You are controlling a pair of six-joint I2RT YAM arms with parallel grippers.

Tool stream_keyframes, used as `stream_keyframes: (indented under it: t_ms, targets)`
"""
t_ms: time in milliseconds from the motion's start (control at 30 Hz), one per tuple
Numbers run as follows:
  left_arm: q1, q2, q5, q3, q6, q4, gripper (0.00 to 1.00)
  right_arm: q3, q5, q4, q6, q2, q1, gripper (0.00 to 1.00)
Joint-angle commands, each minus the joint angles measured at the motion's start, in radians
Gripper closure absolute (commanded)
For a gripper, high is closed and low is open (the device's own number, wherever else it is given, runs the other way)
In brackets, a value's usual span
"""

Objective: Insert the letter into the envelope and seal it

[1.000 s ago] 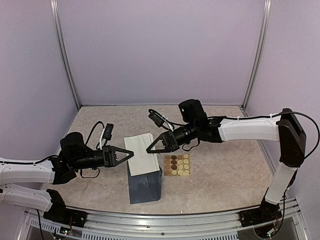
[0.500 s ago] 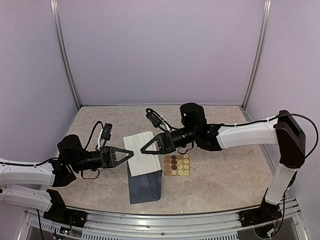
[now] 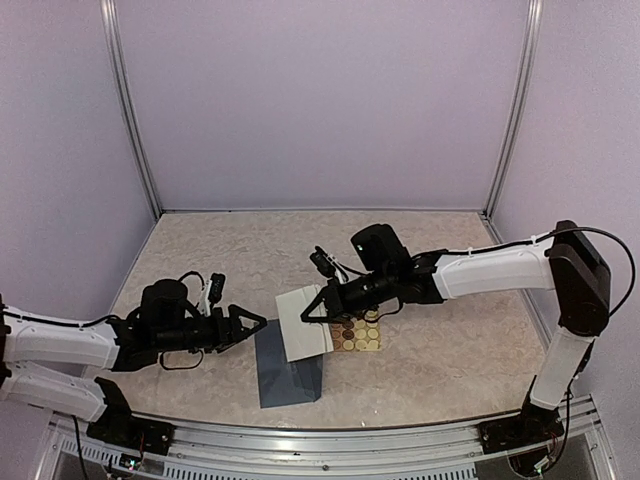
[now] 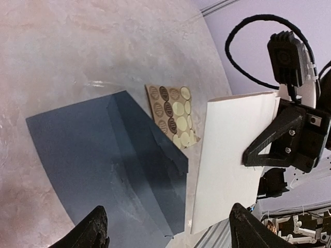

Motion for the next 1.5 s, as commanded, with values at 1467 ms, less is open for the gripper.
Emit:
stream_keyframes:
  t_ms: [1467]
  targets:
    - [-0.048,0.411,0.028,-0.012,-0.077,0.137,0.22,0.284,0.208,-0.488,-0.006,0.333,0.012,1.0]
